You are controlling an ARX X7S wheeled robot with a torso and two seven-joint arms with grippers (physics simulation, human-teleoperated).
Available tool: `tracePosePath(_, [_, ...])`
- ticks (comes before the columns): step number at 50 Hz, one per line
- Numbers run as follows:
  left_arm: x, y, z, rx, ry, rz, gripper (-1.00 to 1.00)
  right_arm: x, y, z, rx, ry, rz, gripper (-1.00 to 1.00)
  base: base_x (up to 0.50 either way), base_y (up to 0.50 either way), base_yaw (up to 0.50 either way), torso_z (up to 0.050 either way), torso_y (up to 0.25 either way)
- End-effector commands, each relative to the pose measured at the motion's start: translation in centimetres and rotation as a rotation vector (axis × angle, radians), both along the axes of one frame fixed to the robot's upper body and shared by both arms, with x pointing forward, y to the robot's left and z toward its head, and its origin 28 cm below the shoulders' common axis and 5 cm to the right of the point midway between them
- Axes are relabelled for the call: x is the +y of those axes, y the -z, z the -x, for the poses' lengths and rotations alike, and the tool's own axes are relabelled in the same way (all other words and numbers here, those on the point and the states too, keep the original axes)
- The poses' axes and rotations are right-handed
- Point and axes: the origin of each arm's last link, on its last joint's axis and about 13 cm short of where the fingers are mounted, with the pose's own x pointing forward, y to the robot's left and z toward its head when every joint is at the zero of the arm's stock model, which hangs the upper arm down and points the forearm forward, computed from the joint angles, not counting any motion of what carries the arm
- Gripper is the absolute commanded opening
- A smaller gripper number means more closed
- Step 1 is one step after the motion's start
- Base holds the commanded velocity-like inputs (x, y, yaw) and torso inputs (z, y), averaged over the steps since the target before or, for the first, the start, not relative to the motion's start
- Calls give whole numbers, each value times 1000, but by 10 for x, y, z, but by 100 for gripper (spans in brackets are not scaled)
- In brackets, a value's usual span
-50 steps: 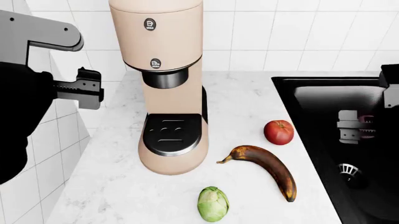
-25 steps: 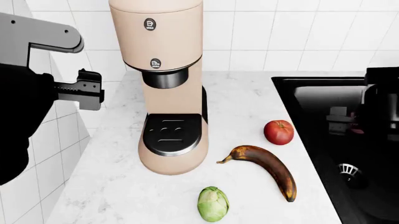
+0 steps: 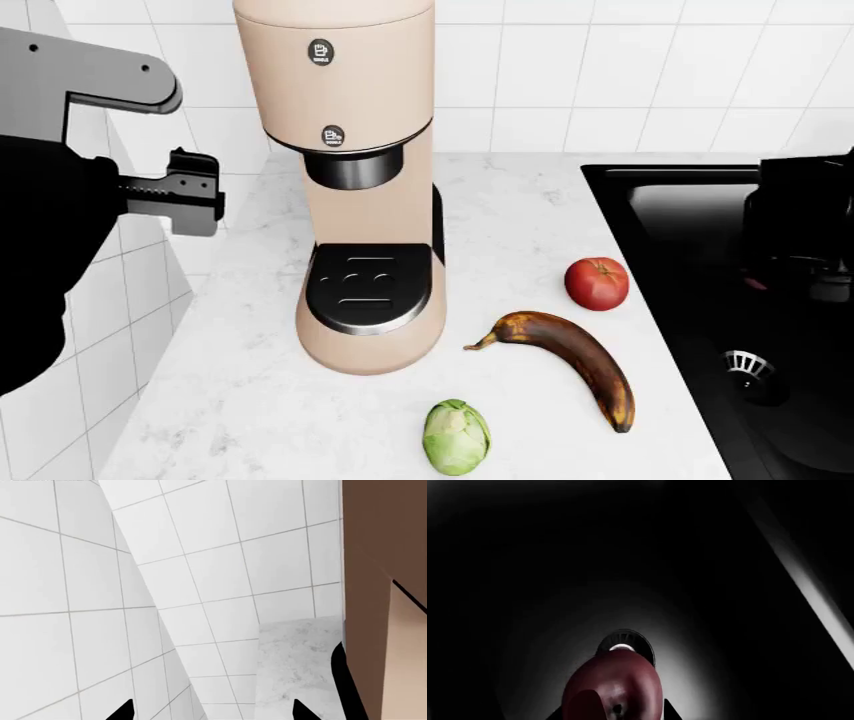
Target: There is a mixed pile of frozen fruits and vegetables on the counter. Locate all the frozen vegetables and place the items in a bowl on the counter. Take all the frozen fruits and defrost them in a running sink.
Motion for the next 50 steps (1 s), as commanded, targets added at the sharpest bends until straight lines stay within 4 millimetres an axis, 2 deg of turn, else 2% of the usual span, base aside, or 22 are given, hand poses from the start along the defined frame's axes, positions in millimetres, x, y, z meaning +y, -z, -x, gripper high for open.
tracePosePath(1, [0, -1, -1, -2, 1, -4, 100, 0, 6, 0, 66, -34, 32, -100, 0, 0, 0, 0, 0])
tracePosePath(12, [0, -2, 1, -4, -1, -4, 100, 4, 6, 4, 90, -69, 7, -100, 0, 0, 0, 0, 0])
tracePosePath(13, [0, -2, 1, -5, -2, -4, 100, 5, 4, 4, 77, -68, -18, 100, 0, 0, 0, 0, 0])
tracePosePath(40, [1, -3, 3, -9, -6, -1, 100, 5, 1, 5, 44, -74, -36, 100, 0, 0, 0, 0, 0])
tracePosePath(46, [2, -4, 3, -11, -9, 1, 100, 15, -9, 8, 24, -168, -73, 100, 0, 0, 0, 0, 0])
tracePosePath(50, [1, -2, 2, -8, -6, 2, 100, 24, -23, 11, -47, -236, -139, 100, 0, 0, 0, 0, 0])
